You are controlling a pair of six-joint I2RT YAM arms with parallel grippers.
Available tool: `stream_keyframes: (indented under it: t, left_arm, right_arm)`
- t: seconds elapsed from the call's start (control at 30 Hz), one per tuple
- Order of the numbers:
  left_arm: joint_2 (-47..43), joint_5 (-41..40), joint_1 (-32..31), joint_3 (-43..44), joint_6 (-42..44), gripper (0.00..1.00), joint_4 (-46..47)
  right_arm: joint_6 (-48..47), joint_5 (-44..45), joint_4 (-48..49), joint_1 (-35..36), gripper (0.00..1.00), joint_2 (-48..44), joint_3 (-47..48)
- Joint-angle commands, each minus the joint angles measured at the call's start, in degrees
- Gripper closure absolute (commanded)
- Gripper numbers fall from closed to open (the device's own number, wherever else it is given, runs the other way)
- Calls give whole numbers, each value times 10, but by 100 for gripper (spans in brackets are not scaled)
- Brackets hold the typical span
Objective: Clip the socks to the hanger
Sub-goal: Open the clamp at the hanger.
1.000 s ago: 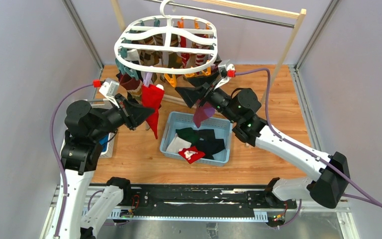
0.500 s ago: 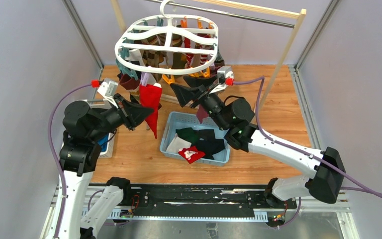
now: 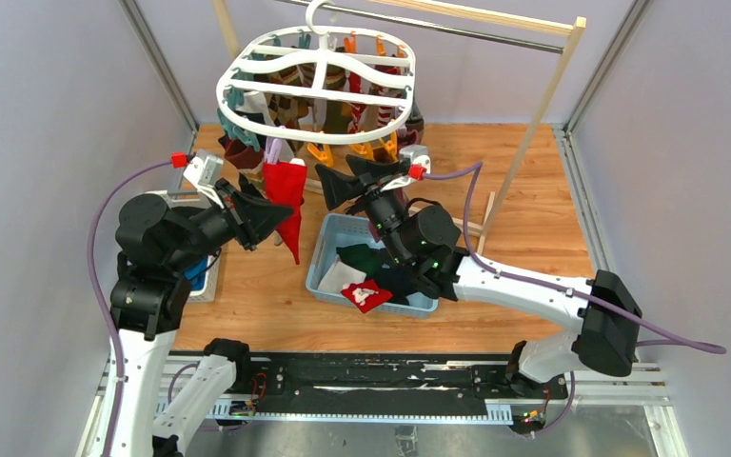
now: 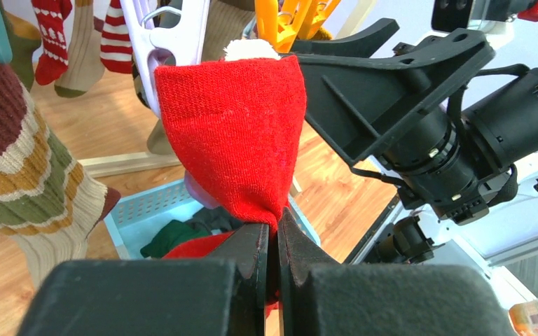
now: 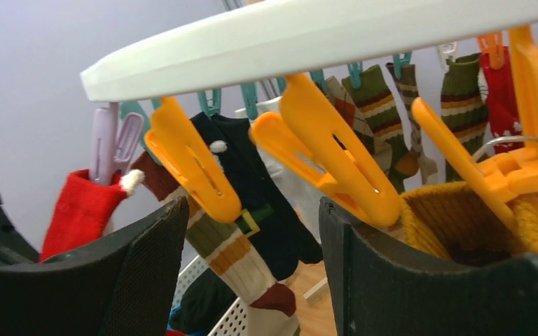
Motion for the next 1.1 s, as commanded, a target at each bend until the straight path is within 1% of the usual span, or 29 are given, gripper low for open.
stream_keyframes:
  t: [0.0,0.13,0.3,0.63,0.83,0.97,1.07]
  left_arm:
    - [-6,7,0,17,7,95,-6]
    - [-10,4,0,19,13,95,-12]
    - [-10,0,0,21,17,95,-15]
    - [-16,-1,0,34,18,95,-24]
    - [-18,0,0,38,16,95,-25]
    - [-17,-1,0,39,18,95,-26]
    - [-18,-6,0,41,24,95,-30]
  right_arm:
    - [-30,34,35,8,33,12,22]
    - [-44,0,54,6,38,11,26]
    - [-54,-46,40,4,44,14,44]
    - [-61,-59,14,5,52,33,72]
    - [-64,-90,0,2,55,40,78]
    - [-64,-97,4,1,68,37,75]
    - [-69,-98,12,1,81,30,70]
